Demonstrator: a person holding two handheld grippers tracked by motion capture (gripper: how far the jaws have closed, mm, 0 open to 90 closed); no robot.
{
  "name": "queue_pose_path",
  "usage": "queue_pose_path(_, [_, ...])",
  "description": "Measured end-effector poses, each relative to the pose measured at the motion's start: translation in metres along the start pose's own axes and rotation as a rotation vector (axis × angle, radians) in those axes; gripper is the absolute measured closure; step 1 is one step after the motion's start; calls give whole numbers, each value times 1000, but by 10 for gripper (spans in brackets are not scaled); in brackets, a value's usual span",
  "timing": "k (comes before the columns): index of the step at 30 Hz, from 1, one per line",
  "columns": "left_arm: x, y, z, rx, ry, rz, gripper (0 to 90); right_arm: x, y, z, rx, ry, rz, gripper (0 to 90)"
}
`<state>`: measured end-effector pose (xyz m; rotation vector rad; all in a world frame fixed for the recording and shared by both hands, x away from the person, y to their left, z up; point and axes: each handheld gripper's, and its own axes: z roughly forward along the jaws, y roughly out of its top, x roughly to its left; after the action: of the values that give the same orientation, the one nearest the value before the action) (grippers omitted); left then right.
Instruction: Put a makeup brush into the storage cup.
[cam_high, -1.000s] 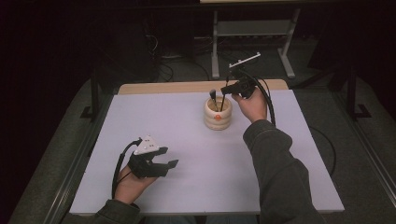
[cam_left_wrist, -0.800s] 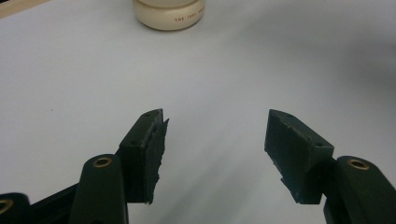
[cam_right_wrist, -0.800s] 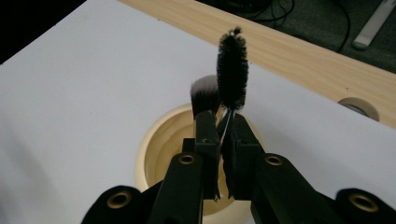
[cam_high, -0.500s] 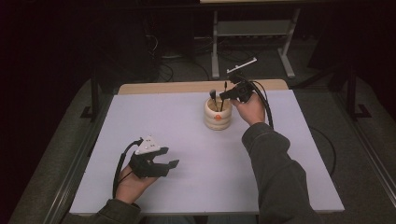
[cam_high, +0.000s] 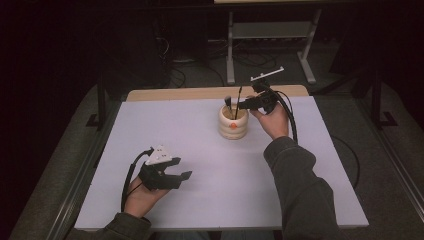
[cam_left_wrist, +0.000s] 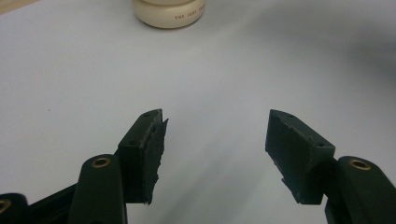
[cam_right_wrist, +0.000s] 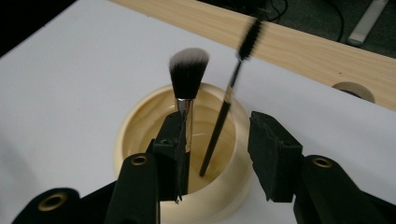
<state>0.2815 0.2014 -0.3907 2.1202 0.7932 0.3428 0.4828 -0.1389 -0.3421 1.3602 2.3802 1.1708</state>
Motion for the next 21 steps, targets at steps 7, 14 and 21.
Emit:
queue_pose_path(7, [3,0,-3,3,4,-5,362,4,-6,-8,-33,26,-1,490])
queue_pose_path(14, [6,0,-4,-3,9,-6,348,4,-16,-19,-85,53,-11,404])
queue_pose_path(21, [6,1,-6,-29,14,-13,331,5,-32,-33,-122,66,-13,359])
